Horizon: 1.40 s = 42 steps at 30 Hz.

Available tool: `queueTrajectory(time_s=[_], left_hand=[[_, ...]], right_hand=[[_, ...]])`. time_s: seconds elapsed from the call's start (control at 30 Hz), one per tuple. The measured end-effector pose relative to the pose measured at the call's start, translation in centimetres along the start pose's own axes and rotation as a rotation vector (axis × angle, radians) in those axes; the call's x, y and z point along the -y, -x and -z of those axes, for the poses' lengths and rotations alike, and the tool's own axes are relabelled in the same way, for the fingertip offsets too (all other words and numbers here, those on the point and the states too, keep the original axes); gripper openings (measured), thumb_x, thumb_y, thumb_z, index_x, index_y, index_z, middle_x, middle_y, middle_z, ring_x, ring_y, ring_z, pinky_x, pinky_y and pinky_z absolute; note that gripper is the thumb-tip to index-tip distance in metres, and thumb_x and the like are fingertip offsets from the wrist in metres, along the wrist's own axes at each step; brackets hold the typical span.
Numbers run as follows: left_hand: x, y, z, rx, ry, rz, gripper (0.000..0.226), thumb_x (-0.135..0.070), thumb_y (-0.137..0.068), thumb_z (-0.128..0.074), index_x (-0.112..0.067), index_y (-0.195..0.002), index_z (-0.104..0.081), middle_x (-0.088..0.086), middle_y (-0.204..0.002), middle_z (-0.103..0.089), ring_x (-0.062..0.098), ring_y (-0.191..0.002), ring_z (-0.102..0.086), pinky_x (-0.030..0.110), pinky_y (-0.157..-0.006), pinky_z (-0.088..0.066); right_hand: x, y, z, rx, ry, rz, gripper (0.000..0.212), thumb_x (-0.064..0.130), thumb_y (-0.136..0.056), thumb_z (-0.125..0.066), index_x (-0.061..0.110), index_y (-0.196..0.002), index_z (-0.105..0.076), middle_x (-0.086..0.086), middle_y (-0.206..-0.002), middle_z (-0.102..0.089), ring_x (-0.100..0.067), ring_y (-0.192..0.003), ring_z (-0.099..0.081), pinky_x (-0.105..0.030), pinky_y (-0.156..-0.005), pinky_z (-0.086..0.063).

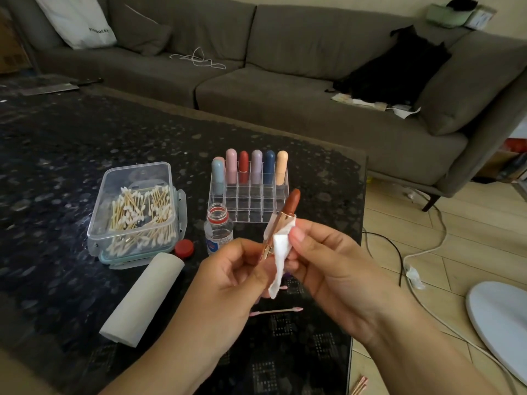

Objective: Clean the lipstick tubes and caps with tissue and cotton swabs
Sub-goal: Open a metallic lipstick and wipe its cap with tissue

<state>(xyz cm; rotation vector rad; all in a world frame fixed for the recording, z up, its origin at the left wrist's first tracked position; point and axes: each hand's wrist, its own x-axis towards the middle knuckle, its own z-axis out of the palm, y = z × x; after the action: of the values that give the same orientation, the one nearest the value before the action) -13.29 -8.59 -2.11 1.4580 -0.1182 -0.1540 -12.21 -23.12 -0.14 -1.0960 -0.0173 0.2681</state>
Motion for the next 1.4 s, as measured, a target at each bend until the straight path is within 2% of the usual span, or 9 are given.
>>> queueTrajectory(time_s=[0.17, 0.37, 0.53, 0.67, 0.87, 0.97, 1.1, 1.3, 1.4], left_hand=[[-0.1, 0.2, -0.3, 0.057, 0.022, -0.015, 0.024, -0.039, -0.066, -0.062, -0.02, -0.08, -0.07, 0.003, -0.076, -0.07, 0.01, -0.066, -0.059, 0.015, -0.059, -0.049], [-0.4, 0.1, -0.4, 0.116, 0.083, 0.006, 0.022, -0.038, -0.066, -0.065, -0.018, -0.075, -0.068, 0.008, -0.075, -0.066, 0.011, -0.062, -0.056, 0.016, -0.057, -0.046], [-0.4, 0.1, -0.5, 0.055, 0.017, -0.048, 0.024, -0.044, -0.066, -0.079, -0.024, -0.074, -0.067, -0.001, -0.067, -0.066, 0.006, -0.062, -0.058, 0.017, -0.058, -0.047], [-0.3, 0.3, -0.5, -0.03, -0.067, -0.101, 0.026, -0.046, -0.063, -0.07, -0.025, -0.079, -0.067, -0.002, -0.065, -0.066, 0.004, -0.06, -0.059, 0.018, -0.058, -0.047], [-0.5, 0.5, -0.7, 0.06, 0.213, 0.096, 0.031, -0.035, -0.076, -0.052, -0.007, -0.081, -0.064, 0.012, -0.063, -0.063, 0.021, -0.052, -0.058, 0.026, -0.048, -0.046], [-0.5, 0.3, -0.4, 0.025, 0.142, 0.014, 0.017, -0.037, -0.068, -0.06, -0.021, -0.068, -0.067, 0.006, -0.061, -0.063, 0.014, -0.054, -0.057, 0.023, -0.052, -0.046], [-0.5, 0.0, -0.4, -0.07, 0.059, -0.107, 0.022, -0.025, -0.064, -0.065, -0.008, -0.078, -0.062, 0.0, -0.062, -0.067, 0.004, -0.054, -0.058, 0.014, -0.053, -0.046], [-0.3, 0.5, -0.5, 0.069, 0.201, 0.074, 0.023, -0.038, -0.074, -0.055, -0.018, -0.071, -0.067, 0.005, -0.063, -0.062, 0.019, -0.053, -0.055, 0.025, -0.051, -0.045], [-0.3, 0.3, -0.3, 0.028, 0.151, 0.012, 0.019, -0.032, -0.072, -0.065, -0.013, -0.073, -0.065, 0.004, -0.06, -0.062, 0.014, -0.052, -0.055, 0.023, -0.051, -0.044]], right_hand=[[-0.1, 0.4, -0.6, 0.027, 0.083, 0.065, 0.024, 0.019, -0.081, -0.057, -0.001, -0.085, -0.069, -0.007, -0.064, -0.064, -0.011, -0.055, -0.059, -0.021, -0.054, -0.05], [-0.3, 0.6, -0.7, 0.007, 0.126, 0.124, 0.035, 0.03, -0.078, -0.065, -0.001, -0.092, -0.069, -0.025, -0.077, -0.064, -0.025, -0.063, -0.064, -0.029, -0.06, -0.054], [-0.6, 0.4, -0.8, 0.008, 0.135, 0.151, 0.033, 0.031, -0.083, -0.059, 0.001, -0.09, -0.07, -0.021, -0.071, -0.065, -0.024, -0.061, -0.063, -0.029, -0.061, -0.054], [-1.0, 0.1, -0.8, -0.014, 0.164, 0.166, 0.036, 0.032, -0.086, -0.06, -0.002, -0.094, -0.069, -0.026, -0.079, -0.066, -0.033, -0.071, -0.062, -0.035, -0.068, -0.056], [-0.5, 0.1, -0.4, 0.093, 0.11, 0.155, 0.045, 0.032, -0.092, -0.052, -0.012, -0.095, -0.057, -0.043, -0.068, -0.051, -0.032, -0.048, -0.052, -0.038, -0.047, -0.047], [-0.6, 0.0, -0.1, 0.094, 0.103, 0.154, 0.042, 0.032, -0.09, -0.053, -0.009, -0.094, -0.061, -0.034, -0.072, -0.057, -0.033, -0.054, -0.057, -0.038, -0.056, -0.05], [-0.6, 0.0, 0.0, 0.062, 0.102, 0.167, 0.036, 0.031, -0.086, -0.056, -0.002, -0.091, -0.069, -0.022, -0.08, -0.066, -0.025, -0.067, -0.064, -0.033, -0.066, -0.054], [-0.2, 0.1, 0.0, 0.117, 0.09, 0.137, 0.04, 0.029, -0.091, -0.051, -0.009, -0.095, -0.061, -0.024, -0.069, -0.062, -0.03, -0.051, -0.057, -0.035, -0.054, -0.052], [-0.3, 0.1, 0.2, 0.092, 0.086, 0.148, 0.033, 0.031, -0.088, -0.054, 0.002, -0.091, -0.069, -0.017, -0.071, -0.065, -0.026, -0.057, -0.06, -0.032, -0.059, -0.053]])
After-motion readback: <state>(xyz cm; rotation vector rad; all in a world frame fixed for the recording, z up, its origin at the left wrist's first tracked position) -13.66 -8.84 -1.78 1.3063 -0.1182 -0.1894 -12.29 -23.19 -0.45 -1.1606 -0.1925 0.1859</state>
